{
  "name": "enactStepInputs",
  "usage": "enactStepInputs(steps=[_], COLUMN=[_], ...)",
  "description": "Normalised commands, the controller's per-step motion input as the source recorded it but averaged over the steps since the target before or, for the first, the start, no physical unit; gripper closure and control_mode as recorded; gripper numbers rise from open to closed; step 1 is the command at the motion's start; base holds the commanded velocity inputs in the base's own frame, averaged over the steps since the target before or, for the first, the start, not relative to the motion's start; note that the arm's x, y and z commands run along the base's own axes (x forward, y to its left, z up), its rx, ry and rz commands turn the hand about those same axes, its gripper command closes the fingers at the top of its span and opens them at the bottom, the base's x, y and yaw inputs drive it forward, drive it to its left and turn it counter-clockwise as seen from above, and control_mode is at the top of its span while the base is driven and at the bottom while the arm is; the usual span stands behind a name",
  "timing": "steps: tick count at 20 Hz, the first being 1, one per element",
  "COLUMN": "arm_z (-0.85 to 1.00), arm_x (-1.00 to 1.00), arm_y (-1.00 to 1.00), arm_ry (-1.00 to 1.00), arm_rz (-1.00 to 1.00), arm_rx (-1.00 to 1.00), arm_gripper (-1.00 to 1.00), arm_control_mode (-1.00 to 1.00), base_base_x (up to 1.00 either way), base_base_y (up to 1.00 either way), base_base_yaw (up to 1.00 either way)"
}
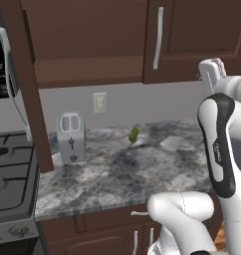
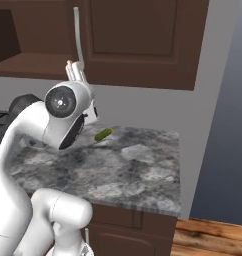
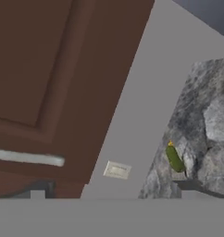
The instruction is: Close all open cabinet doors.
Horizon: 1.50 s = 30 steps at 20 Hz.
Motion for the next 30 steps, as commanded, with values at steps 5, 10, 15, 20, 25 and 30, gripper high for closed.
enactStepInputs(steps=[5, 10, 15, 20, 25, 30], arm_z=[0.03, 0.03, 0.03, 0.02, 0.05, 0.06], arm_x=[-0.48, -0.48, -0.48, -0.51, -0.48, -0.40], arm_y=[0.13, 0.10, 0.11, 0.15, 0.18, 0.18], arm_ry=[0.00, 0.00, 0.00, 0.00, 0.00, 0.00], arm_rz=[0.01, 0.01, 0.01, 0.03, 0.04, 0.01], arm_rx=[-0.22, -0.18, -0.15, -0.12, -0.13, -0.12], arm_gripper=[-1.00, -1.00, -1.00, -1.00, -1.00, -1.00], arm_control_mode=[-1.00, -1.00, -1.00, -1.00, -1.00, -1.00], base_base_x=[0.00, 0.00, 0.00, 0.00, 0.00, 0.00], base_base_y=[0.00, 0.00, 0.00, 0.00, 0.00, 0.00], base_base_yaw=[0.00, 0.00, 0.00, 0.00, 0.00, 0.00])
